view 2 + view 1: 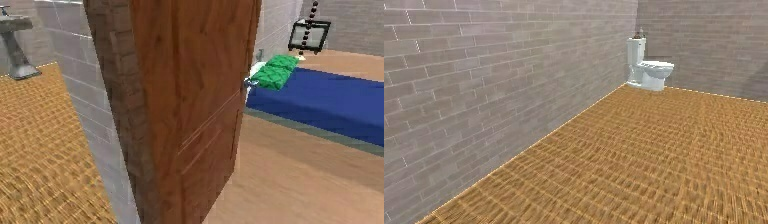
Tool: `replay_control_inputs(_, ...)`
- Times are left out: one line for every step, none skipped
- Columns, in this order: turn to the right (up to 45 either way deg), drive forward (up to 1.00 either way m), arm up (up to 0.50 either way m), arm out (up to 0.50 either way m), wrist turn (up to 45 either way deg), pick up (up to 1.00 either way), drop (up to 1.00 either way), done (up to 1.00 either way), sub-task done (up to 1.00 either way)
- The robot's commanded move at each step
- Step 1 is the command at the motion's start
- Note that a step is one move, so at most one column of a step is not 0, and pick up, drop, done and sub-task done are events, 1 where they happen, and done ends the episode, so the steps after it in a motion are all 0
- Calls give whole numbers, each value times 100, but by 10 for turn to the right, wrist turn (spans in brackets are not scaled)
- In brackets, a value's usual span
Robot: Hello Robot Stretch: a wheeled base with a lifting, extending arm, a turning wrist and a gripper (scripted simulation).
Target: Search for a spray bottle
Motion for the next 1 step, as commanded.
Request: replay_control_inputs(210, 0, 0, 0, 0, 0, 0, 0, 0)
